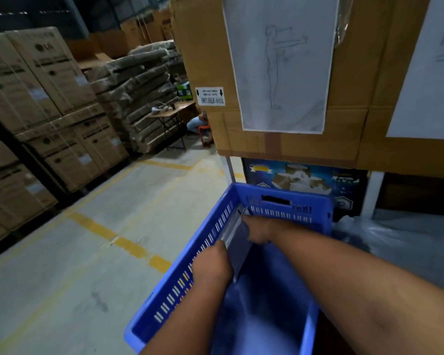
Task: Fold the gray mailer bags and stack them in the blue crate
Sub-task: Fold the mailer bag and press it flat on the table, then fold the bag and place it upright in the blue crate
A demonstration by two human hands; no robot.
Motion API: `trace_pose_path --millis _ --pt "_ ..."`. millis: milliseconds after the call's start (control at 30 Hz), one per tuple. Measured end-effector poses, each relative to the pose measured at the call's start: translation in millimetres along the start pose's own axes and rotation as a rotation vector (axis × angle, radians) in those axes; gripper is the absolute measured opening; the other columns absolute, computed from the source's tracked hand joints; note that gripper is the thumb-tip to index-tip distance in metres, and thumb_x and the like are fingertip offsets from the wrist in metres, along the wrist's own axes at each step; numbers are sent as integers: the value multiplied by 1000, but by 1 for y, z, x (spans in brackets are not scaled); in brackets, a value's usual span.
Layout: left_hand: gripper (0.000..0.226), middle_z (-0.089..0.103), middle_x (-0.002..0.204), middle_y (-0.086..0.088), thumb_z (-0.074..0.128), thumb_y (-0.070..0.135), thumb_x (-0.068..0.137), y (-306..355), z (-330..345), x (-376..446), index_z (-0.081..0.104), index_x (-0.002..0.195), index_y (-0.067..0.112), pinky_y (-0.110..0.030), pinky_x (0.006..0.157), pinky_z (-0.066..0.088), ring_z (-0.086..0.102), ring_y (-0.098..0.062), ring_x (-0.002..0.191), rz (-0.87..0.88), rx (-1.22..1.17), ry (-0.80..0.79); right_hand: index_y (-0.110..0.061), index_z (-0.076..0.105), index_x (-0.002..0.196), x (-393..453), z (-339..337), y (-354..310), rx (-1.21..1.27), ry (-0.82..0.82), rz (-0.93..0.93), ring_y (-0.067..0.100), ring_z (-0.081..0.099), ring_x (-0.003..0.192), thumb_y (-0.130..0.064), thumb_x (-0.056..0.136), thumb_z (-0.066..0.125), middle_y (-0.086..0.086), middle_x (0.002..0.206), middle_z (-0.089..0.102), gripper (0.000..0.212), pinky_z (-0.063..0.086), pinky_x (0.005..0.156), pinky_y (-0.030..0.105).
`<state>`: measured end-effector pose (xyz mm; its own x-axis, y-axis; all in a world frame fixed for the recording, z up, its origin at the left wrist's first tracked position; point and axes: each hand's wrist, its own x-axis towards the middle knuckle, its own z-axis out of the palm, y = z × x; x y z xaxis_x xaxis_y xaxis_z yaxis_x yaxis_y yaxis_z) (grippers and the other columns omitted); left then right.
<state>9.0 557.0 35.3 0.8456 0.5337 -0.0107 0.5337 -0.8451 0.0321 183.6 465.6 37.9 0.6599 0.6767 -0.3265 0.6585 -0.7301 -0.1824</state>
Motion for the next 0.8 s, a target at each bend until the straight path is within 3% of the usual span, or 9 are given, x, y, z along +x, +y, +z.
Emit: trace_pose_path --millis 133,233,300,333,400,533,700,800 --pt "31 74 113 -7 64 32 87 21 -21 -12 60 116 20 -43 81 58 73 -35 104 177 96 66 -25 49 134 -31 -10 11 29 -5 -52 31 60 119 -25 99 61 11 134 60 37 48 107 46" --pt "40 73 117 -5 63 43 88 51 -44 -24 63 123 22 -40 84 59 73 -32 103 280 143 109 -25 57 125 -78 -27 21 89 62 -115 29 62 120 -29 101 62 8 130 63 24 50 105 47" --pt "45 71 123 -4 62 48 91 74 -65 -31 61 130 25 -41 90 58 72 -31 109 353 193 110 -24 61 104 -119 -46 25 109 62 -151 30 64 107 -21 101 64 11 116 66 5 53 94 43" --pt "44 70 125 -4 63 49 91 90 -76 -36 61 129 27 -42 92 57 71 -30 112 398 222 115 -24 59 96 -139 -56 32 94 76 -154 31 64 99 -18 101 62 12 109 68 8 52 86 41" --pt "39 68 127 -2 63 49 91 124 -99 -49 63 125 29 -42 94 56 68 -28 116 471 271 106 -20 66 105 -183 -71 53 57 113 -139 32 67 100 -19 100 60 13 112 70 7 50 80 38" --pt "38 64 125 -4 65 45 92 194 -129 -92 62 126 29 -47 94 55 64 -30 115 629 206 70 -17 68 122 -271 -89 108 85 161 -54 32 66 106 -20 97 62 11 119 70 26 53 85 38" --pt "46 58 137 -3 67 45 92 273 -123 -139 58 135 30 -45 95 55 59 -30 122 823 82 18 -26 59 141 -344 -62 190 104 168 102 29 64 114 -36 96 70 4 129 65 47 57 95 43" --pt "54 54 141 -4 66 42 95 307 -106 -157 50 145 30 -47 99 53 57 -31 125 893 60 -57 -26 58 139 -364 -43 237 131 143 273 27 64 112 -37 100 66 6 139 63 42 60 93 43"
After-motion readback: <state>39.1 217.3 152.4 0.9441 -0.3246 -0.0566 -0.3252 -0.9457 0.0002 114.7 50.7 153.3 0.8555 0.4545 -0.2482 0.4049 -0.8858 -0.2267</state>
